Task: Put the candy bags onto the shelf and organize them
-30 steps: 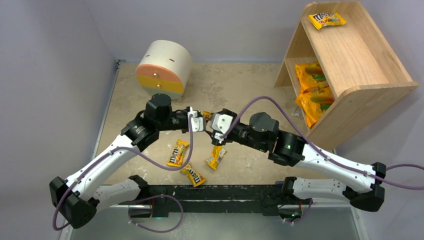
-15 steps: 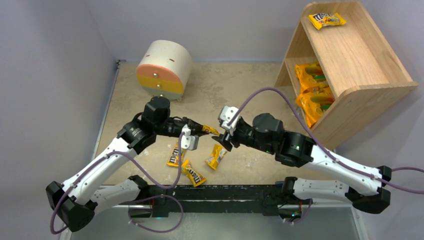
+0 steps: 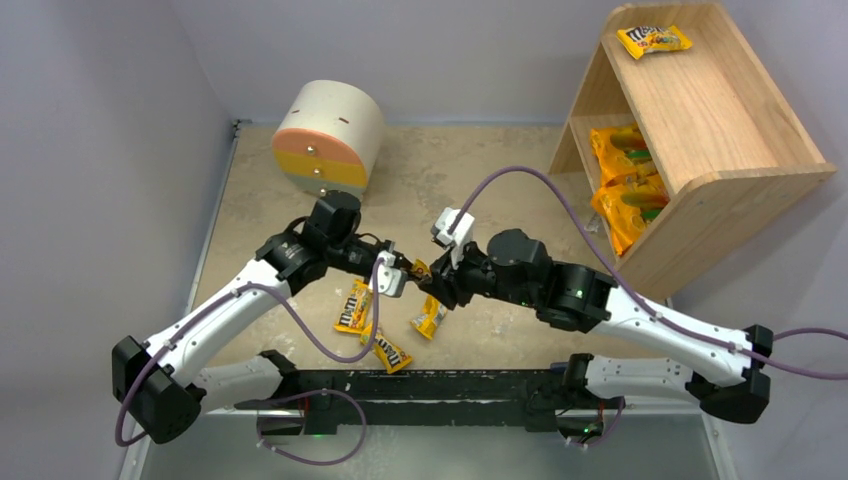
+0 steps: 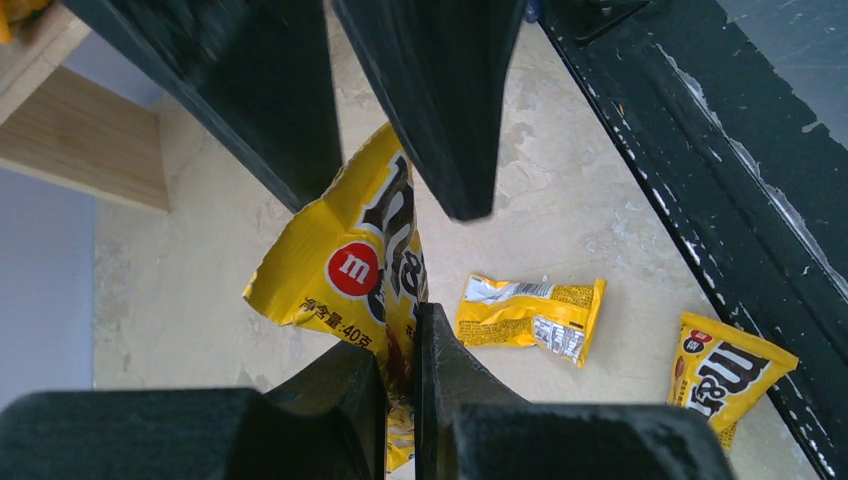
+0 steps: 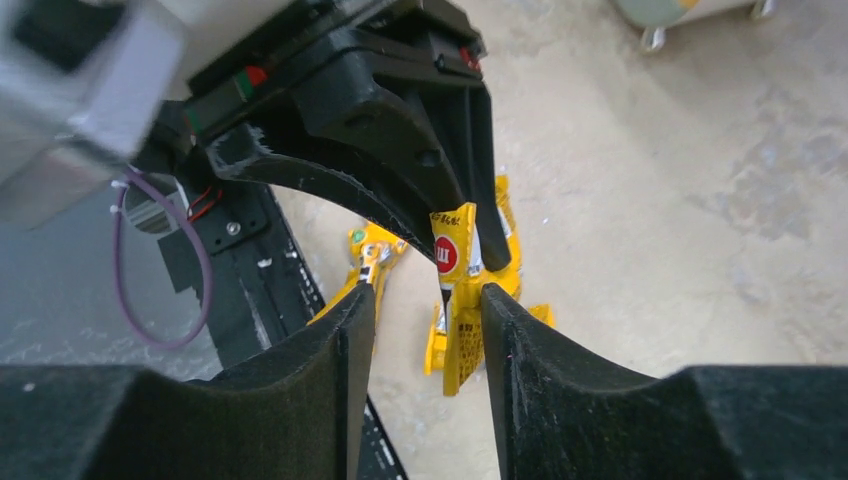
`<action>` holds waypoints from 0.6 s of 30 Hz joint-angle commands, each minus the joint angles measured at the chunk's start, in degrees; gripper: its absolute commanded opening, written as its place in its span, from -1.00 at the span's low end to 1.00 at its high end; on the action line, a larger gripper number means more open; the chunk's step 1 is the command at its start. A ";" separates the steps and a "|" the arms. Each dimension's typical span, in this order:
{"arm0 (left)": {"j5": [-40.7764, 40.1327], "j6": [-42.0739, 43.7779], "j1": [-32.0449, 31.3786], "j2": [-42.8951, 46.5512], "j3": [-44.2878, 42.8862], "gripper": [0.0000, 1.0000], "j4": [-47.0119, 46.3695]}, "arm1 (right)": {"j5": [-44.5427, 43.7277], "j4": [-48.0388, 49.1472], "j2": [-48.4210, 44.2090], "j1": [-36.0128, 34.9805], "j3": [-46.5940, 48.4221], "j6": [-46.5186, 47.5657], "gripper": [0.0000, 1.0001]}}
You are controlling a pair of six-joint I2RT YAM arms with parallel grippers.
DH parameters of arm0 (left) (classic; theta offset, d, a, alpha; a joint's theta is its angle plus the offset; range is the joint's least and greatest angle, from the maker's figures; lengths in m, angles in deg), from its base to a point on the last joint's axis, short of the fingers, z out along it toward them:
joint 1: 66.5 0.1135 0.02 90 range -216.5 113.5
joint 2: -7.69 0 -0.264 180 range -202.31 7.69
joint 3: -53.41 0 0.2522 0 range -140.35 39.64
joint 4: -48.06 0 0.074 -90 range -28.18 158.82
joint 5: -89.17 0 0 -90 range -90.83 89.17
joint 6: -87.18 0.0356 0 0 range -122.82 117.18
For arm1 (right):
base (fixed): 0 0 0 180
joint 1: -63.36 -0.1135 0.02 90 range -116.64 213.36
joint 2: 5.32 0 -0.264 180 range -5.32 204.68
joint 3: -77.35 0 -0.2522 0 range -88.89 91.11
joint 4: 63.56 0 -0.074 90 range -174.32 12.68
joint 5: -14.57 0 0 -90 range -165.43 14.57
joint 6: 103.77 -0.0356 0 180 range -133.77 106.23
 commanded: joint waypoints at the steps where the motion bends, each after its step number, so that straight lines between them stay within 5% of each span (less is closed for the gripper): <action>1: 5.08 3.59 0.04 -0.66 -2.81 -1.00 1.19 | 1.22 -0.77 1.84 -0.06 3.01 -4.94 -0.11; 18: 6.97 7.03 -0.30 -1.38 -3.28 -0.98 3.83 | 0.08 -1.38 3.49 0.17 2.25 -8.18 -0.17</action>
